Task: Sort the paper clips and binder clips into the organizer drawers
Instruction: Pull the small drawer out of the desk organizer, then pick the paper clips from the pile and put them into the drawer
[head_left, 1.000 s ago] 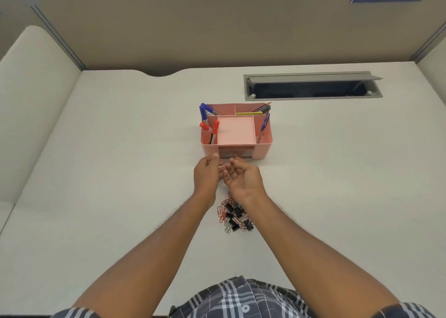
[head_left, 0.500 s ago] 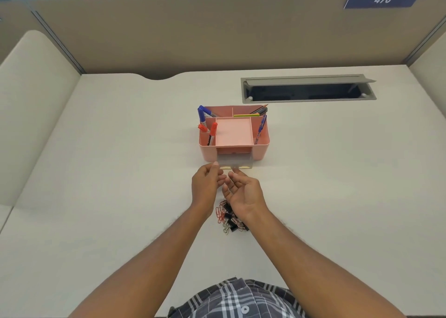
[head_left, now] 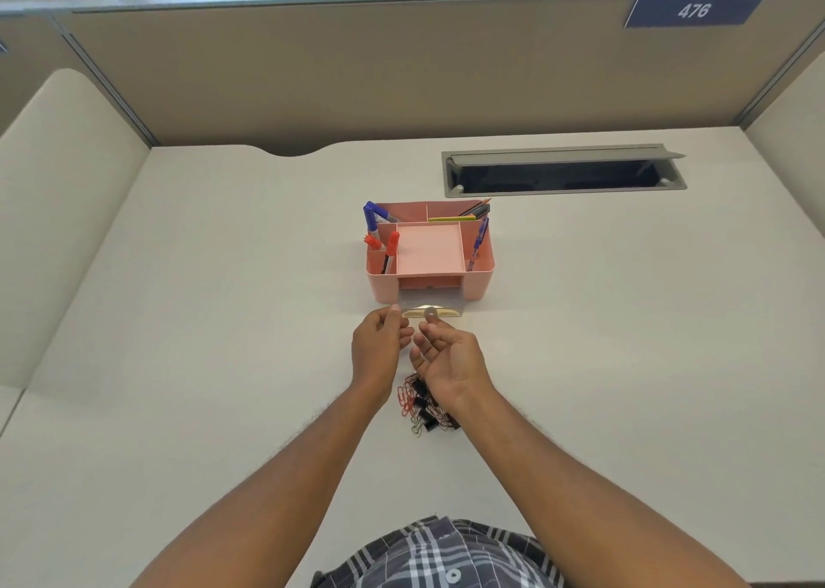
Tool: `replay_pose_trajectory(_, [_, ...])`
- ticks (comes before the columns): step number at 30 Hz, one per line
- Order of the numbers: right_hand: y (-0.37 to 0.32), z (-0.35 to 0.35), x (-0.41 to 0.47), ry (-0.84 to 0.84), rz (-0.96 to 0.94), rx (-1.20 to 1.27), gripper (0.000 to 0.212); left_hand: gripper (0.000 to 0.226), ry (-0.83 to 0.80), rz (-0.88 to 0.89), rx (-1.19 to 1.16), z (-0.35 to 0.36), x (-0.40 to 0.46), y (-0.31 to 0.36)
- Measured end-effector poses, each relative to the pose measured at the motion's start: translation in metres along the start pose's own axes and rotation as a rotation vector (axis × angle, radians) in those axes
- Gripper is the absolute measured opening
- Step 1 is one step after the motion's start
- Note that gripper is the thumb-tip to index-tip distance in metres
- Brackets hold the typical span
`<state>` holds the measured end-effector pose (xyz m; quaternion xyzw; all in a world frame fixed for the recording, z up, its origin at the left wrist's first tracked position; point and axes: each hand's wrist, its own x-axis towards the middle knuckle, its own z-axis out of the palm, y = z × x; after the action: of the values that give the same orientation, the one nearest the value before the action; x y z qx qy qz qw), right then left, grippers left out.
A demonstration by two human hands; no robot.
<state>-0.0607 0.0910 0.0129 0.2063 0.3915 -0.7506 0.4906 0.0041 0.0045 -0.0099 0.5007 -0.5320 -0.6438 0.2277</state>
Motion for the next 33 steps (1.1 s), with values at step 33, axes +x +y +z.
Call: replay_pose_trajectory(33, [-0.019,-0.063,0.017,0.082,-0.626,-2.034,0.02,0.015,-0.399,0.635,1.183,-0.02,0.007,-0.032])
